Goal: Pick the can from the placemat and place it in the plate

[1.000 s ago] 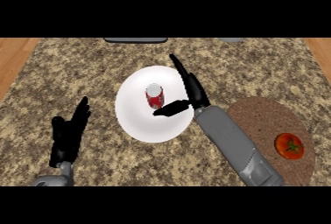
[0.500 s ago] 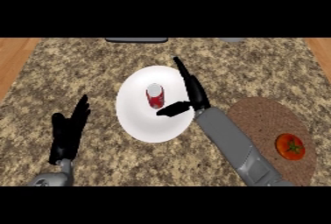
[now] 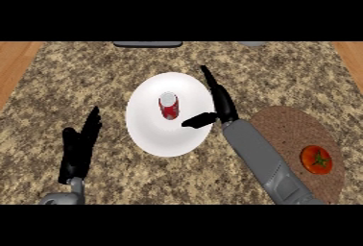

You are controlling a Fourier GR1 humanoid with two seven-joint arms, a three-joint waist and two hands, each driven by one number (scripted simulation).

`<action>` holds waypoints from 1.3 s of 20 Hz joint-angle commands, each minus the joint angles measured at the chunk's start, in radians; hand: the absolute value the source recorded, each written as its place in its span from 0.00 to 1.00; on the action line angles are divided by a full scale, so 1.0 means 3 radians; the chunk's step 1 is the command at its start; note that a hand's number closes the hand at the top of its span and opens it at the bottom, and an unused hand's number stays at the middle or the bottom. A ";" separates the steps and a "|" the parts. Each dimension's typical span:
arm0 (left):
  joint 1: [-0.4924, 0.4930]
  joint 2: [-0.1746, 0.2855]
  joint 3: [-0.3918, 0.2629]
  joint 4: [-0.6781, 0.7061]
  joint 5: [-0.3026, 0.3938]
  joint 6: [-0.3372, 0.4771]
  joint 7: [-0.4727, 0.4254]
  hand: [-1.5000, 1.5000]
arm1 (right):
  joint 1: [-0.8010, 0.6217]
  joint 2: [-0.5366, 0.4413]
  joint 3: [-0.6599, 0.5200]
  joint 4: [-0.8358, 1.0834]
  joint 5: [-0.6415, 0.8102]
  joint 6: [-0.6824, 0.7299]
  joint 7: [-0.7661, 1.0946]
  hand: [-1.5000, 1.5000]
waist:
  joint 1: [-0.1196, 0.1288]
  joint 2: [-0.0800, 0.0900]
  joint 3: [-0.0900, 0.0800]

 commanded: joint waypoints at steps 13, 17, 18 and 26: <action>-0.0024 -0.0106 0.0012 0.0028 -0.0025 -0.0002 -0.0033 0.50 | 0.0120 -0.0362 -0.0649 0.0412 0.0182 0.0254 -0.0612 0.00 | 0.0006 0.0008 0.0001; -0.0167 0.0043 0.0168 0.0081 0.0089 -0.0146 0.0081 0.50 | 0.0035 -0.0356 -0.0788 0.0484 0.0215 0.0075 -0.0503 0.00 | 0.0010 0.0009 0.0001; -0.0029 -0.0054 0.0068 0.0053 -0.0030 -0.0030 -0.0089 0.50 | 0.0131 -0.0467 -0.0792 0.0466 0.0227 0.0154 -0.0561 0.00 | 0.0004 0.0006 0.0001; 0.0056 -0.0125 0.0020 0.0048 -0.0056 -0.0046 -0.0106 0.50 | 0.0026 -0.0499 -0.1000 0.0641 0.0324 0.0078 -0.0630 0.00 | 0.0019 0.0012 0.0002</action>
